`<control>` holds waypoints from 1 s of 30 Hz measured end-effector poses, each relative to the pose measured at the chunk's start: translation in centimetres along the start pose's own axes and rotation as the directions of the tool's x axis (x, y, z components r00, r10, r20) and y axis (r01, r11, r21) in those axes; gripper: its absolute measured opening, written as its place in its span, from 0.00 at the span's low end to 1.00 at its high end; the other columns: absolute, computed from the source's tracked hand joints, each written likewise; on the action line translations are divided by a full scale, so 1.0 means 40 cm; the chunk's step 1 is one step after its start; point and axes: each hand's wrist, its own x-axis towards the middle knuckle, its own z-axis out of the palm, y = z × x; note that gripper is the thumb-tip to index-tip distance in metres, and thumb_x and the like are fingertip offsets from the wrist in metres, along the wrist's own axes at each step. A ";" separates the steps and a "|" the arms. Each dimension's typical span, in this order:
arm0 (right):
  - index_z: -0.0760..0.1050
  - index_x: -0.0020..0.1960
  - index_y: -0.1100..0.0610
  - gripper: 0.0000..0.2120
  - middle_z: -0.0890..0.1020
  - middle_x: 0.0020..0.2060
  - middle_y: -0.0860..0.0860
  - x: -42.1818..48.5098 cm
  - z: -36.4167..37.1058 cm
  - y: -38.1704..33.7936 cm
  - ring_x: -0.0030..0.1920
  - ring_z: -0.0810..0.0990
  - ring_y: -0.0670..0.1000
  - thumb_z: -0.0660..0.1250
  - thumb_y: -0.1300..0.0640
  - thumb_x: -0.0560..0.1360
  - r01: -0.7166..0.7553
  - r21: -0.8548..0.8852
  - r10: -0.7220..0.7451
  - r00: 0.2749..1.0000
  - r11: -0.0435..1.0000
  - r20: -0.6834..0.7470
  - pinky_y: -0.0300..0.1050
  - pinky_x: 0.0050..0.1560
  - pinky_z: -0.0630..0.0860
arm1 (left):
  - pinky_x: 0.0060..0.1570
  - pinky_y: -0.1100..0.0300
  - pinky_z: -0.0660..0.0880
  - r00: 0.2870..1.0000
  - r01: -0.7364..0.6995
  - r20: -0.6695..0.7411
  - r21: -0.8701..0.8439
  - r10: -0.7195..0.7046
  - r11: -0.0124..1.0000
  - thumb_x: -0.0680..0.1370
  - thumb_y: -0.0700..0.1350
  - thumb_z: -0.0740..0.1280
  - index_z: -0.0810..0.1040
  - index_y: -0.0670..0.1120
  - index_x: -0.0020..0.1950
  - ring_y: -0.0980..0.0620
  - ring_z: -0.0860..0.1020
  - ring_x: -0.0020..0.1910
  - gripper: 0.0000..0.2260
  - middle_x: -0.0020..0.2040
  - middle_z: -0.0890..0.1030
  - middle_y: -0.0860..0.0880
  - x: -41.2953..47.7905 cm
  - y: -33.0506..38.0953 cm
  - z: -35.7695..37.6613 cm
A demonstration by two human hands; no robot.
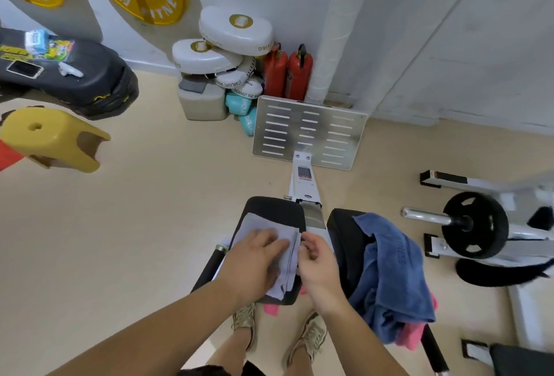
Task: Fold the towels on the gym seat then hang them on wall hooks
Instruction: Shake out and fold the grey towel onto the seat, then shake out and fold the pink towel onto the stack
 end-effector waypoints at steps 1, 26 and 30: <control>0.79 0.57 0.46 0.15 0.85 0.52 0.47 -0.009 -0.010 0.003 0.54 0.84 0.48 0.64 0.65 0.81 -0.020 0.023 0.019 0.998 1.000 0.052 0.50 0.58 0.82 | 0.48 0.50 0.82 0.998 -0.049 0.032 0.125 0.045 0.991 0.66 0.54 0.76 0.78 0.53 0.68 0.43 0.81 0.58 0.30 0.65 0.80 0.47 -0.007 -0.010 0.011; 0.81 0.50 0.58 0.09 0.84 0.40 0.56 -0.259 -0.203 0.454 0.37 0.80 0.49 0.62 0.63 0.82 0.036 -0.249 0.052 0.940 0.968 0.339 0.31 0.32 0.72 | 0.53 0.63 0.76 0.918 0.391 0.175 -0.255 -0.356 0.884 0.81 0.49 0.63 0.77 0.55 0.68 0.57 0.78 0.45 0.15 0.58 0.81 0.58 -0.402 0.183 0.364; 0.78 0.48 0.61 0.08 0.80 0.37 0.55 -0.186 -0.170 0.627 0.33 0.75 0.48 0.62 0.62 0.81 -0.021 -0.314 0.151 0.906 0.949 0.395 0.31 0.29 0.69 | 0.55 0.61 0.74 0.847 0.523 0.283 -0.286 -0.451 0.803 0.81 0.51 0.63 0.72 0.53 0.73 0.54 0.76 0.48 0.19 0.58 0.80 0.55 -0.392 0.110 0.542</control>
